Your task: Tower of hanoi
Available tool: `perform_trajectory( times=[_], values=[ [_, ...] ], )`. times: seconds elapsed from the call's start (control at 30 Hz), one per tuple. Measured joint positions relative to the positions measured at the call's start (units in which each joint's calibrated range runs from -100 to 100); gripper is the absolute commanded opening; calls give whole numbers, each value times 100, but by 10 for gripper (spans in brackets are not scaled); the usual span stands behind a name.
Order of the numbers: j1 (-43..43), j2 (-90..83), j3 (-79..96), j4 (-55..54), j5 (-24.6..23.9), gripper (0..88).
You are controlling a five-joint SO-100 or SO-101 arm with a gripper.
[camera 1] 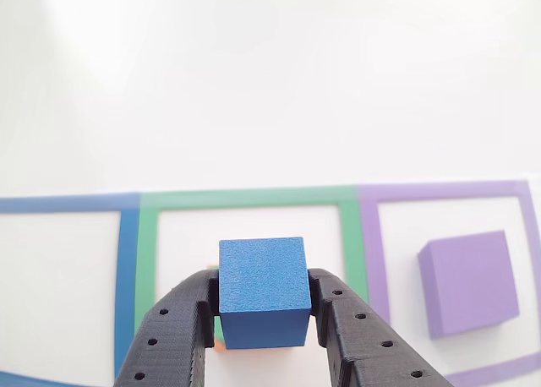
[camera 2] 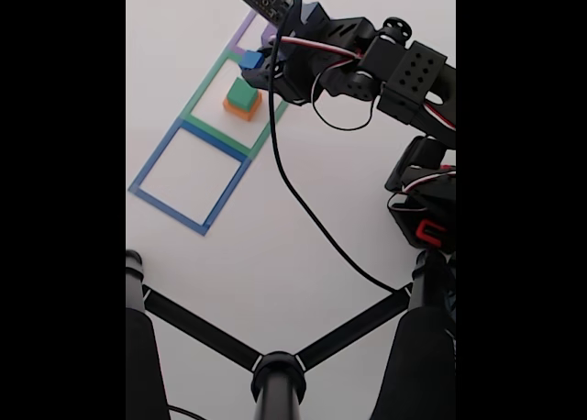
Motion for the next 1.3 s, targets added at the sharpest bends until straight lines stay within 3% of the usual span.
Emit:
perform_trajectory(
  times=[0.3, 0.73, 1.3],
  values=[
    [0, 17, 1680, -2552, 99, 50],
    [0, 1182, 2489, -4823, 59, 51],
    [0, 1849, 2742, -5714, 59, 52]
  ],
)
